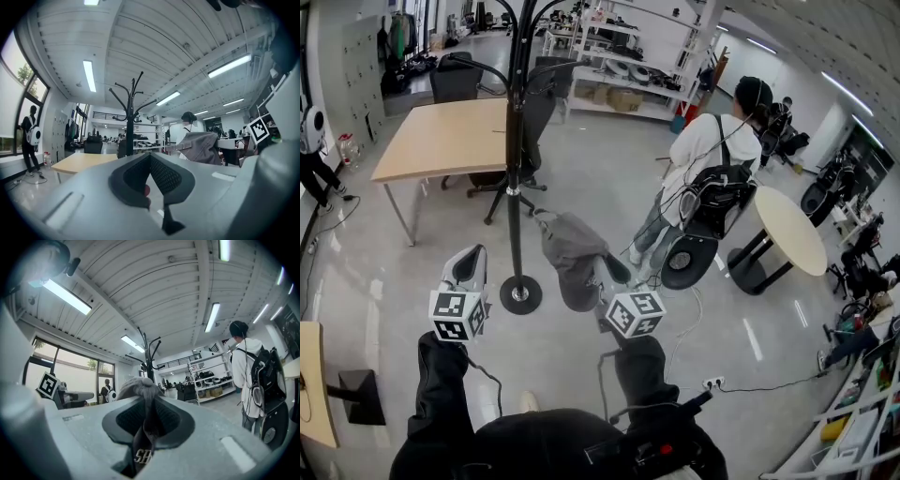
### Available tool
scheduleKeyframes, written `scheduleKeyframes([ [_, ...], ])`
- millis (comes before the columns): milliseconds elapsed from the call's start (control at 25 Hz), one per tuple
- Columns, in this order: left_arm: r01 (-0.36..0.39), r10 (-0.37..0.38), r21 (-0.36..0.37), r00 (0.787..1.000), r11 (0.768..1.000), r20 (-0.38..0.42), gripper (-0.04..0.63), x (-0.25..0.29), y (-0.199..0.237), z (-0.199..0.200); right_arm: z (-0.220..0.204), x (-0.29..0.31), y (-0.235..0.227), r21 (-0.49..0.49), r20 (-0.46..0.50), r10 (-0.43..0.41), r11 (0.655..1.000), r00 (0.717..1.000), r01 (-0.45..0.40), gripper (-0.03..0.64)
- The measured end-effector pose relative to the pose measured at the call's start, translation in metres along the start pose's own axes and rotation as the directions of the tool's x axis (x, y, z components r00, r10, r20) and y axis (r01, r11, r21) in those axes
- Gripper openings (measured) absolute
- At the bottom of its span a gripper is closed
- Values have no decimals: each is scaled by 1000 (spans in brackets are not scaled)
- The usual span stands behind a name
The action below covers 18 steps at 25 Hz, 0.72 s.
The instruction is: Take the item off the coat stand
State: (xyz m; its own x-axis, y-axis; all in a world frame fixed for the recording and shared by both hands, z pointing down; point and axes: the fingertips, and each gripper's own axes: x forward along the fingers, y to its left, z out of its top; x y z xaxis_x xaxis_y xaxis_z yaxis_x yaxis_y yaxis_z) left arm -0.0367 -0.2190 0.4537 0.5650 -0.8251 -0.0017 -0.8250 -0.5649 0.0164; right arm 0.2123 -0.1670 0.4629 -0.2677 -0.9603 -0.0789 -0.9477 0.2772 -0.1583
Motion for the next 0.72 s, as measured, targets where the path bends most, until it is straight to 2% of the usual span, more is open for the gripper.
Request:
scheduleKeyframes([
  [720, -5, 5, -1, 1000, 1000, 4, 2, 5, -13, 0, -2, -9, -13, -20, -11, -2, 1000, 1000, 2, 46],
])
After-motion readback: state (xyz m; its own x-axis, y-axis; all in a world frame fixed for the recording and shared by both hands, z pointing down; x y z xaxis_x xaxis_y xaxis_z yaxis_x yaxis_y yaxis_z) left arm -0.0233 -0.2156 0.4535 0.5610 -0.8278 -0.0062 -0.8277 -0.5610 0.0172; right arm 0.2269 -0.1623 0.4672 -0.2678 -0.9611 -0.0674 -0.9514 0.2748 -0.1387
